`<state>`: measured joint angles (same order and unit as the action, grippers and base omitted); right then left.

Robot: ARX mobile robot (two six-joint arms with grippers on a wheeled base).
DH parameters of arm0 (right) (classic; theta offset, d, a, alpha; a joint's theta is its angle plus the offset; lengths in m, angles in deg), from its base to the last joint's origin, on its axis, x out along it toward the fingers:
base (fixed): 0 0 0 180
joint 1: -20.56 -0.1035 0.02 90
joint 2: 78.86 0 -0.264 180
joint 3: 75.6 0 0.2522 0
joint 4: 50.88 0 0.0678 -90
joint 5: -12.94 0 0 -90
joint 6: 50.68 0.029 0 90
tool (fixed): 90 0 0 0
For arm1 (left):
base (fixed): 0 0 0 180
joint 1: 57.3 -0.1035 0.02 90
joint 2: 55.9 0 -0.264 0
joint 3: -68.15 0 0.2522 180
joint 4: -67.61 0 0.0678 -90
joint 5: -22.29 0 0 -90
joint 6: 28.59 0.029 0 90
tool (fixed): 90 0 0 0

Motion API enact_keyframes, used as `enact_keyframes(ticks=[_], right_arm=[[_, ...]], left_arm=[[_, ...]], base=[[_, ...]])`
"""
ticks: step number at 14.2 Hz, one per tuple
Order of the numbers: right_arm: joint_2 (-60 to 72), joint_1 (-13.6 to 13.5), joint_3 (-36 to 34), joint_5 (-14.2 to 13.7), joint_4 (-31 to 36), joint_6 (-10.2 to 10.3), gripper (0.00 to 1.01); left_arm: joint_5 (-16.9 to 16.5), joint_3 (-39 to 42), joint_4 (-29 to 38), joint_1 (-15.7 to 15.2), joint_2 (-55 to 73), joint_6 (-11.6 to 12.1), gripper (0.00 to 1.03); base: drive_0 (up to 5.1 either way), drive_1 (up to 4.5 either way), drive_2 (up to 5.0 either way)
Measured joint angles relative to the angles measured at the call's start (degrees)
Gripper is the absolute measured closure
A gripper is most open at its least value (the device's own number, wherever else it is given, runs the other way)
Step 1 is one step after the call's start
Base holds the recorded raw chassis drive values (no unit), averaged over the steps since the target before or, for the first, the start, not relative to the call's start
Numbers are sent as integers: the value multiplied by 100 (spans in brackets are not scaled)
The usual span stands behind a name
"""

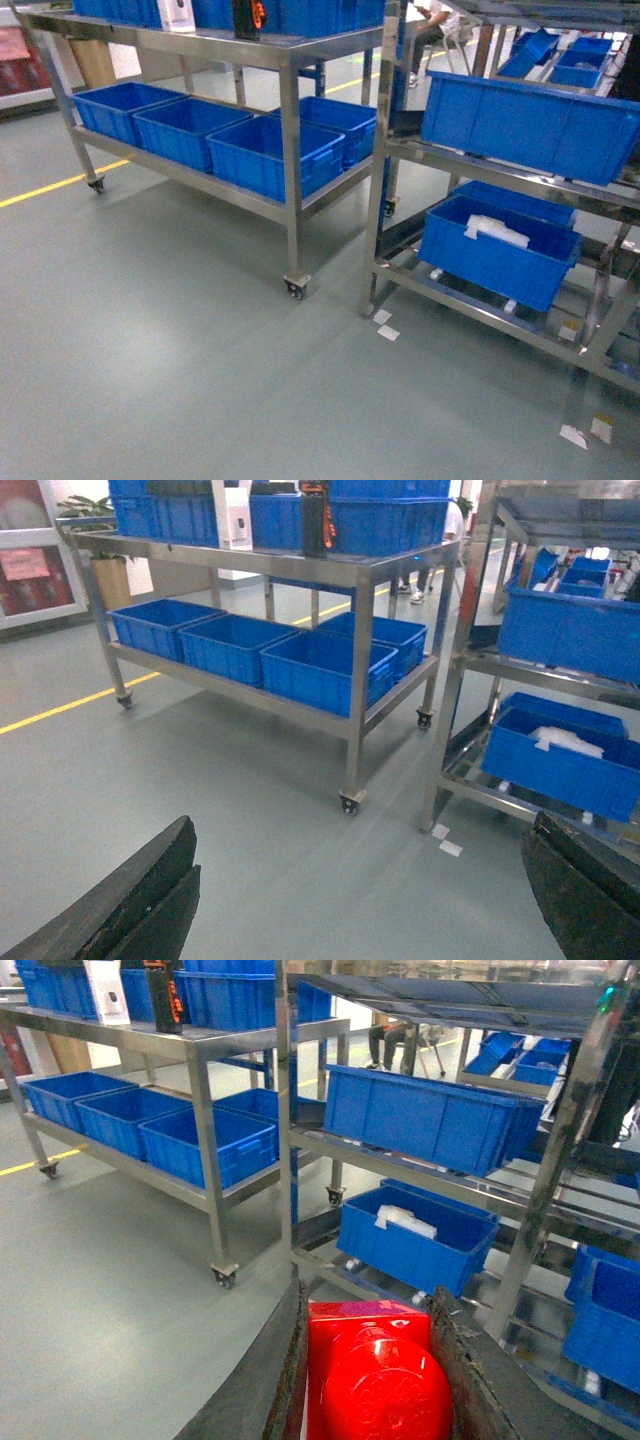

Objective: Pick red block from blue box to shelf

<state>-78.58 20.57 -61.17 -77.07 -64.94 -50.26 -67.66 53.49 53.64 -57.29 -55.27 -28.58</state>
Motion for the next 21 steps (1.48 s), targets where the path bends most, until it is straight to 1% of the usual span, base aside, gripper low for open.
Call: enact_keyframes(ticks=[21], right_arm=[[0, 0, 0, 0, 0, 0, 75]], left_arm=[[0, 0, 0, 0, 0, 0, 5]], base=[[-151, -151, -151]])
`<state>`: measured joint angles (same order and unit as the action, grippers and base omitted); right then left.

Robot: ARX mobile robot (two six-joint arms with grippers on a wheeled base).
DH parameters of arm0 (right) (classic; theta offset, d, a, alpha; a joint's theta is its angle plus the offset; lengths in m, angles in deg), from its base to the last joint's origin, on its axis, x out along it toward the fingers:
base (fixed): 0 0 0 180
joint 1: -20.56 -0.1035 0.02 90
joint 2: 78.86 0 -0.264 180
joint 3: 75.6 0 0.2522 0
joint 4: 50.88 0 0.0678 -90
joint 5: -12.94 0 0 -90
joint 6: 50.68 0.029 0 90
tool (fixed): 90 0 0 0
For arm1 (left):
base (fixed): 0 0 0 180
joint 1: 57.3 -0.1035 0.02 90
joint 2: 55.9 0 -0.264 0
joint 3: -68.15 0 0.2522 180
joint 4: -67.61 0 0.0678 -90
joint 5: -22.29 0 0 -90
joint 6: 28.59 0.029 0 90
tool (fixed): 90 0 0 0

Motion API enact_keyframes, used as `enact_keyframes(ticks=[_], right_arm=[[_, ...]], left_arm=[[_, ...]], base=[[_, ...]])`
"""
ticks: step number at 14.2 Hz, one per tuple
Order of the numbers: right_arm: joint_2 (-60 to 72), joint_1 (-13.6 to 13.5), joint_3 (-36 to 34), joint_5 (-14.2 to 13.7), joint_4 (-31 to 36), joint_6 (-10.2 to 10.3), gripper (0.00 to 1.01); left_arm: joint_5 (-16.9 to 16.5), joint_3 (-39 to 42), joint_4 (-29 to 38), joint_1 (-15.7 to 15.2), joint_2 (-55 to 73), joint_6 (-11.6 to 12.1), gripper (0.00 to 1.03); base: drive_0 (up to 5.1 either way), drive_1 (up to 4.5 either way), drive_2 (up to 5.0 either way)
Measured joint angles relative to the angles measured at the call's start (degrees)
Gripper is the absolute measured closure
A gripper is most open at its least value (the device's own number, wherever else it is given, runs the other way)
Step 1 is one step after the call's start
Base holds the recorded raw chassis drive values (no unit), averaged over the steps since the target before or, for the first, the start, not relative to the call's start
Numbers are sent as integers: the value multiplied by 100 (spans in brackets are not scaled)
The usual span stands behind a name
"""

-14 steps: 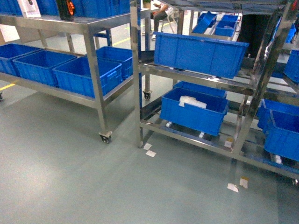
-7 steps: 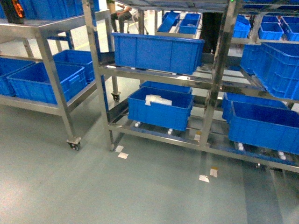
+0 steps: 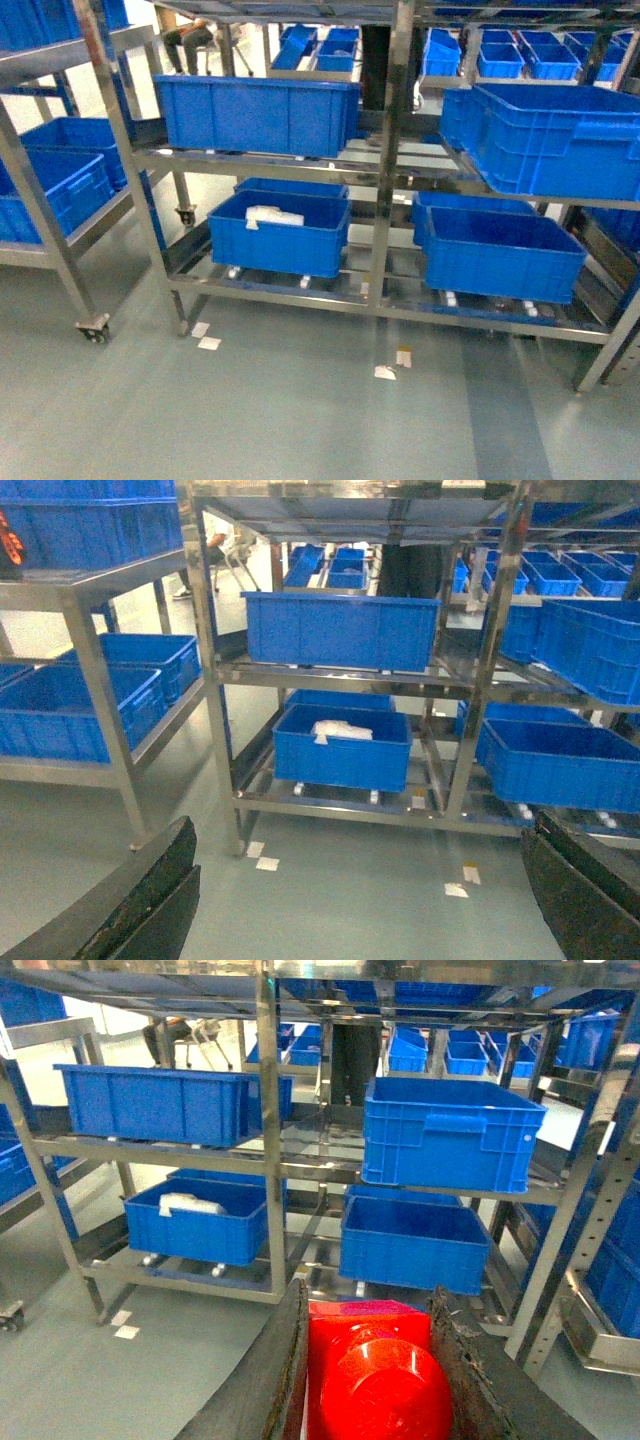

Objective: Pick red block from blue box to shelf

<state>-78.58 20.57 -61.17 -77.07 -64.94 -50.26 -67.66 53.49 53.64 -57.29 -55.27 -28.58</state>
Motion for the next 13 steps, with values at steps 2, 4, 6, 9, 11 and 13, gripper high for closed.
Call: enact_keyframes(ticks=[2, 4, 6, 9, 11, 13], right_arm=[[0, 0, 0, 0, 2, 0, 75], [0, 0, 0, 0, 0, 0, 75], [0, 0, 0, -2, 0, 0, 75], [0, 0, 0, 0, 2, 0, 75], [0, 0, 0, 0, -7, 0, 75], [0, 0, 0, 0, 2, 0, 75]], left_arm=[[0, 0, 0, 0, 0, 0, 5], [0, 0, 0, 0, 0, 0, 5], [-11, 0, -4, 15, 0, 2, 5], [-2, 0, 0, 4, 0, 0, 5], [7, 0, -2, 4, 0, 0, 5], [4, 0, 0, 4, 0, 0, 5]], base=[[-140, -140, -140], [-154, -154, -154], [-17, -17, -17], [82, 107, -206], [256, 213, -515], [131, 298, -449]])
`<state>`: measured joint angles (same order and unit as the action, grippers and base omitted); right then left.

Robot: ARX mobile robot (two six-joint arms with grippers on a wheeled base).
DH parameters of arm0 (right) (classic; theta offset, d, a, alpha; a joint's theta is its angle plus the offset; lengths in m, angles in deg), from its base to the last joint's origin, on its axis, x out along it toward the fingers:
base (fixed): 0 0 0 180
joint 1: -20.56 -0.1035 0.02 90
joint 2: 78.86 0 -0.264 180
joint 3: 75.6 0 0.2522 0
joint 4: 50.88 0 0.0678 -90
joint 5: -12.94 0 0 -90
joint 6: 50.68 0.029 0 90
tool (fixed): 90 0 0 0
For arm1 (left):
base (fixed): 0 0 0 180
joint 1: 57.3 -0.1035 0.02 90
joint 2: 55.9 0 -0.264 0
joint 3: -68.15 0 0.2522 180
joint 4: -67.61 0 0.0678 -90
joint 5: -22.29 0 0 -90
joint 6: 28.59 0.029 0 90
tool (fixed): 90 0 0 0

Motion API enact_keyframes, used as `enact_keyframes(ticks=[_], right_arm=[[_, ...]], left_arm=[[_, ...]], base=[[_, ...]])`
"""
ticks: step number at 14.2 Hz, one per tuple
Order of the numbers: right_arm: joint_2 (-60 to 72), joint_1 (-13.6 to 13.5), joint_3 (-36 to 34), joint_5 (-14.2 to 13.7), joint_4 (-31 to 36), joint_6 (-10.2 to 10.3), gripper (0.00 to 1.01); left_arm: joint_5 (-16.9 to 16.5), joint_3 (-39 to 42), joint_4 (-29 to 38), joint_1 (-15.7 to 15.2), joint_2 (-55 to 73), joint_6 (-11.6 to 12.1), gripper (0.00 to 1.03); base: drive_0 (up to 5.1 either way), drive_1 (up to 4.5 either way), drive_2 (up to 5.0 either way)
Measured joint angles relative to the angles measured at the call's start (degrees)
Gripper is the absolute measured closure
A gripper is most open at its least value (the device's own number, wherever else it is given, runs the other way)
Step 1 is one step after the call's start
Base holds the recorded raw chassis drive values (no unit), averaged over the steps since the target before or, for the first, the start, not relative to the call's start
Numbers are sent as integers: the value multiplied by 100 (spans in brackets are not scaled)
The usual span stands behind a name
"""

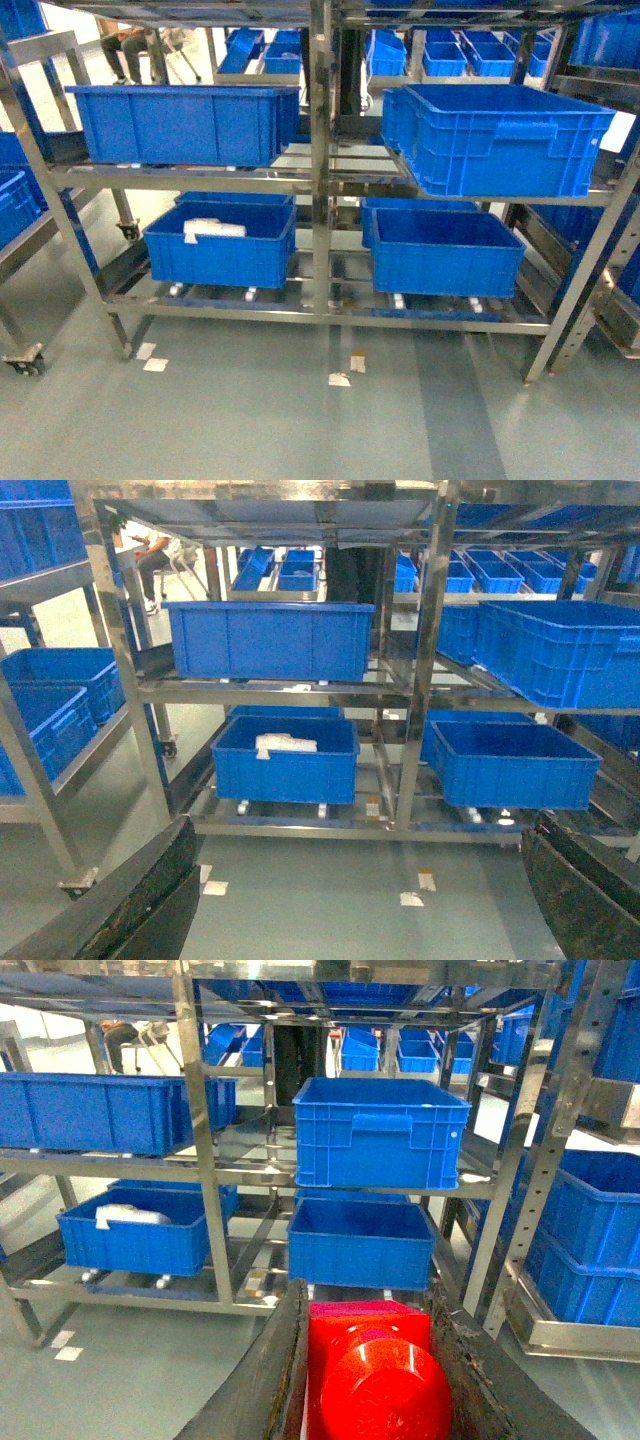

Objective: Pick red block from blue box to shelf

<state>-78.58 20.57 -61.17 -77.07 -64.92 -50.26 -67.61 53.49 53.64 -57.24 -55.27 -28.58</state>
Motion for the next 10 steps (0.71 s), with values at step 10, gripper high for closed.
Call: enact_keyframes(ticks=[10], right_arm=[[0, 0, 0, 0, 2, 0, 75]], left_arm=[[-7, 0, -4, 0, 0, 0, 5]], base=[[18, 448, -412]])
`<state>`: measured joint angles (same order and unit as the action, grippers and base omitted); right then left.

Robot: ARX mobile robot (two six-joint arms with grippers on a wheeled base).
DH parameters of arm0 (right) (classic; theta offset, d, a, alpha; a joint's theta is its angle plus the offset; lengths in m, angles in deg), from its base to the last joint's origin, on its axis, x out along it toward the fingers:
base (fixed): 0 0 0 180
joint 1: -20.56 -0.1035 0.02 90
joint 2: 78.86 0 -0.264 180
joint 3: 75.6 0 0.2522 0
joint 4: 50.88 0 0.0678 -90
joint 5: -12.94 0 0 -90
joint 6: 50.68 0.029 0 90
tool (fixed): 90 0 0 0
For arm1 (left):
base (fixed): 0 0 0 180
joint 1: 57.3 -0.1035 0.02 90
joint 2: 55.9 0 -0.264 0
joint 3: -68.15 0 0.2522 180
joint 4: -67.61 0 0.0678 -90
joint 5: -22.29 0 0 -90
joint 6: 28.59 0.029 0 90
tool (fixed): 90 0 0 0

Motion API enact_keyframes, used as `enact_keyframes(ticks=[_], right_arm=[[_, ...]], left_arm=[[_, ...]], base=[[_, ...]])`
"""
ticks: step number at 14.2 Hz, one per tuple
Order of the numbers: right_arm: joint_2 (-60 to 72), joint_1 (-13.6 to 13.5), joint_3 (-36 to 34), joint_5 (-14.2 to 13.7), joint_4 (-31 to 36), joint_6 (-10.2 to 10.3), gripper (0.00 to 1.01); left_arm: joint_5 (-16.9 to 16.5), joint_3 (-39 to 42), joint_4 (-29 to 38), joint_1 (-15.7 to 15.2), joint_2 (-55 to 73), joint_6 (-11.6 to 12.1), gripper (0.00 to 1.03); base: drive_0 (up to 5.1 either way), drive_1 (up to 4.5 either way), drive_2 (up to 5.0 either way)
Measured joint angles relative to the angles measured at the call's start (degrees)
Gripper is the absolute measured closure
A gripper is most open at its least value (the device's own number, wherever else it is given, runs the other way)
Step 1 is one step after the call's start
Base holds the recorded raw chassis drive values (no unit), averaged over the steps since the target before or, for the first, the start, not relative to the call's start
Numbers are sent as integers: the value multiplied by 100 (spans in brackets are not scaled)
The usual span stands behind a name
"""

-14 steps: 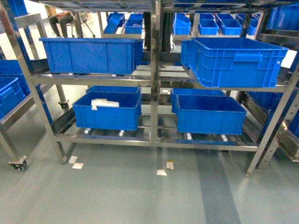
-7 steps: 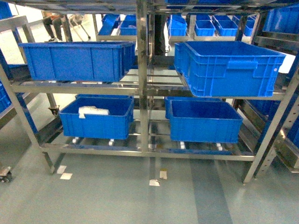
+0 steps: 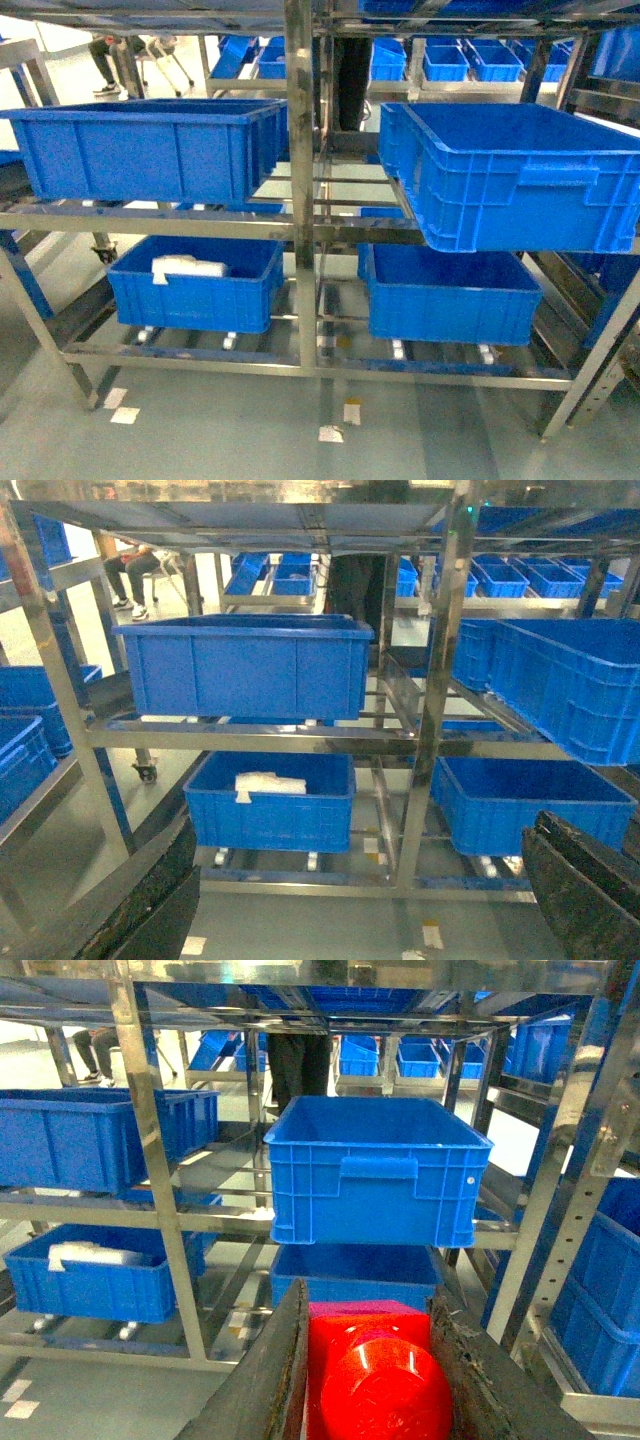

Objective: Pick red block from blue box to shelf

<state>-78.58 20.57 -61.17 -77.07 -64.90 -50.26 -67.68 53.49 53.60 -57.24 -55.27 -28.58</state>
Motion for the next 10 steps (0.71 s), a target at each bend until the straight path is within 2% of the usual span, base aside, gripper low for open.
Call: enact_keyframes(ticks=[10], right_arm=[[0, 0, 0, 0, 15, 0, 75]], left_arm=[[20, 0, -15, 0, 0, 0, 5]], base=[[-8, 400, -416]])
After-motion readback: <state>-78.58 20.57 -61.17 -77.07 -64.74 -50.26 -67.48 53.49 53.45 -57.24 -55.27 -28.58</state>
